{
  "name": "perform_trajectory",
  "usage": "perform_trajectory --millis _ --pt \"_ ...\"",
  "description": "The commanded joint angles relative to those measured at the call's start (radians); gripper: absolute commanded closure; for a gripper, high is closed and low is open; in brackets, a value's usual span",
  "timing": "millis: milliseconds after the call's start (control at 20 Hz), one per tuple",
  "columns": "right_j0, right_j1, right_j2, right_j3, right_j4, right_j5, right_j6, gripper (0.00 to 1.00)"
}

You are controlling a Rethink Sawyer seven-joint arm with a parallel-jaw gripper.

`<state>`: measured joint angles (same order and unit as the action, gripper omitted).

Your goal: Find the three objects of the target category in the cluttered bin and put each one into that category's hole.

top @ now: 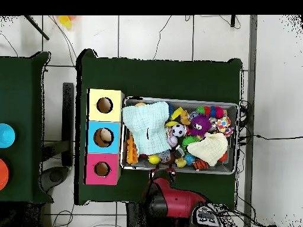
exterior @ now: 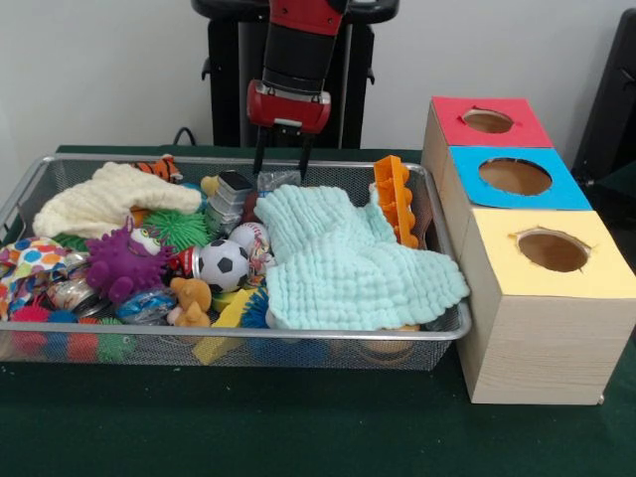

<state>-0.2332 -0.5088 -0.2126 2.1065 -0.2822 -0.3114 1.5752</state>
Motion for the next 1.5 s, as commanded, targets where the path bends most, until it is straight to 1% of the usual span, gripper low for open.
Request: perform_trajectory --millis 50,300,450,700,750,850,1200,1300,1500 --pt "-0.045 0.176 0.005 -0.020 -0.038 -0.129 0.186 0.00" --pt "-0.061 0.219 -0.006 -0.042 -0.031 -0.174 0.164 0.00" --pt "-0.072 0.237 0.001 -0.053 -0.032 -0.183 0.152 0.00" --pt "-0.077 0.247 0.010 -0.053 -0.032 -0.197 0.152 0.00" --pt "-0.079 0.249 0.013 -0.052 -0.037 -0.215 0.157 0.00" --pt "-0.061 0.251 0.000 -0.053 -0.032 -0.258 0.158 0.00" --pt "-0.021 0.245 -0.003 -0.040 -0.011 -0.338 0.176 0.00" --pt "-0.008 0.243 0.000 -0.041 -0.004 -0.346 0.178 0.00" --pt "0.015 0.226 0.007 -0.031 0.015 -0.327 0.187 0.00"
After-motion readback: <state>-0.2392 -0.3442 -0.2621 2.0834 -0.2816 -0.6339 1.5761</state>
